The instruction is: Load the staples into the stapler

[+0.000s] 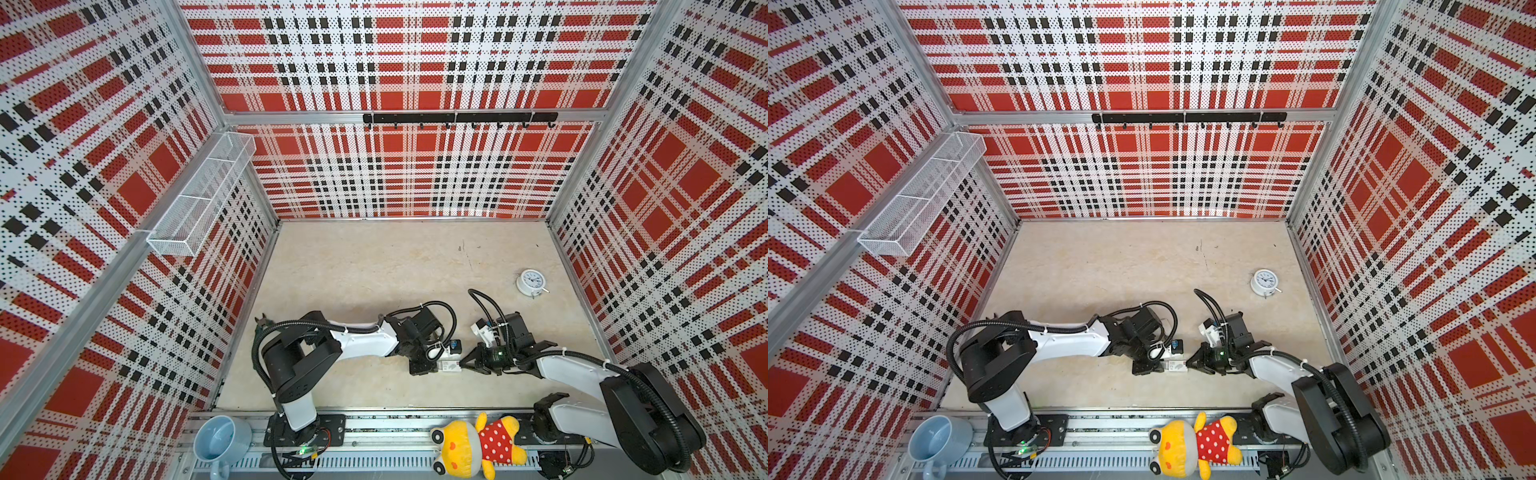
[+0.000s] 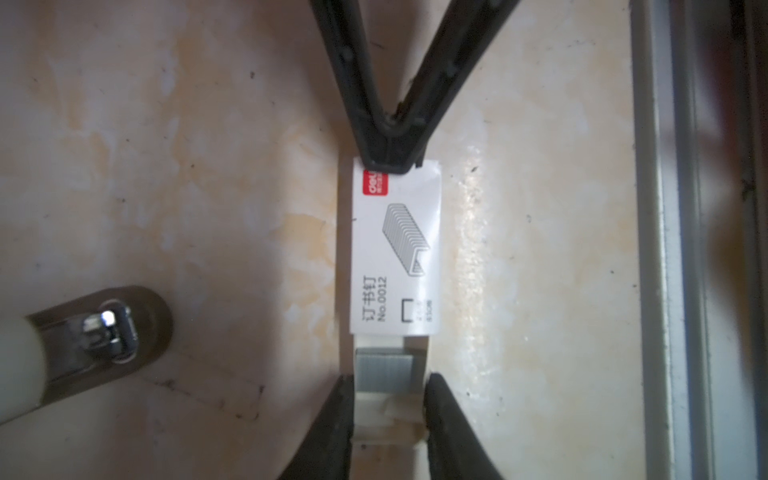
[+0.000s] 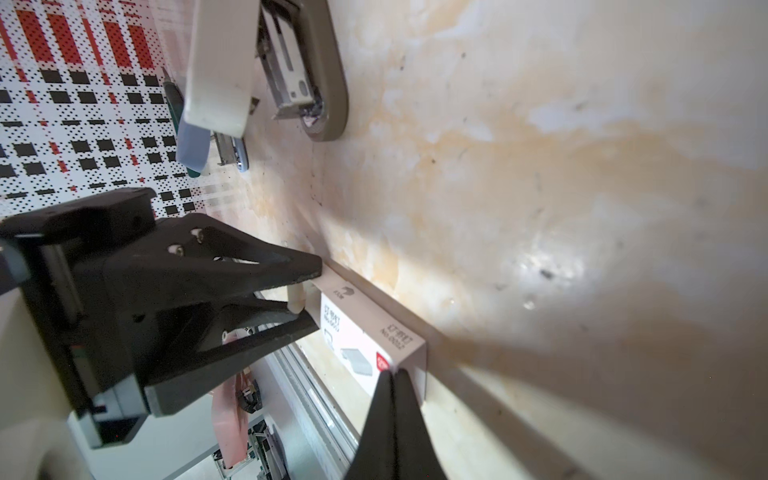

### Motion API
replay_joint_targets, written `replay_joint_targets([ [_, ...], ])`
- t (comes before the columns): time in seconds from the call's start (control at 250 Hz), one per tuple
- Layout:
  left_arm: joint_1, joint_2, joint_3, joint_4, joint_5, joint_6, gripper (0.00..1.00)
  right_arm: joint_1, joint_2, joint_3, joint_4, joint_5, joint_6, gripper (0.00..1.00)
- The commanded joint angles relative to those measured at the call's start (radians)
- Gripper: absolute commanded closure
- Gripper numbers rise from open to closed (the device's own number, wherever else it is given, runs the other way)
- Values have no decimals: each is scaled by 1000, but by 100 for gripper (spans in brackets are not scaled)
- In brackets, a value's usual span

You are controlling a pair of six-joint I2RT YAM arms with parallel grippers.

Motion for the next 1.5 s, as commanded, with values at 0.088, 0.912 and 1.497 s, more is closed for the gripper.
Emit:
replay_joint_targets([
  [0.088,18,-1,-5,-31,-10,6,69,-15,-41,15,-64,51,-34,100],
  [0.912,27,4,-7,-17,-3,-2,69,-21,45,-4,132,-94,27,82],
  [1.497,27,4,-1,-12,18,-24,69,-21,91,5,108,-94,4,87],
])
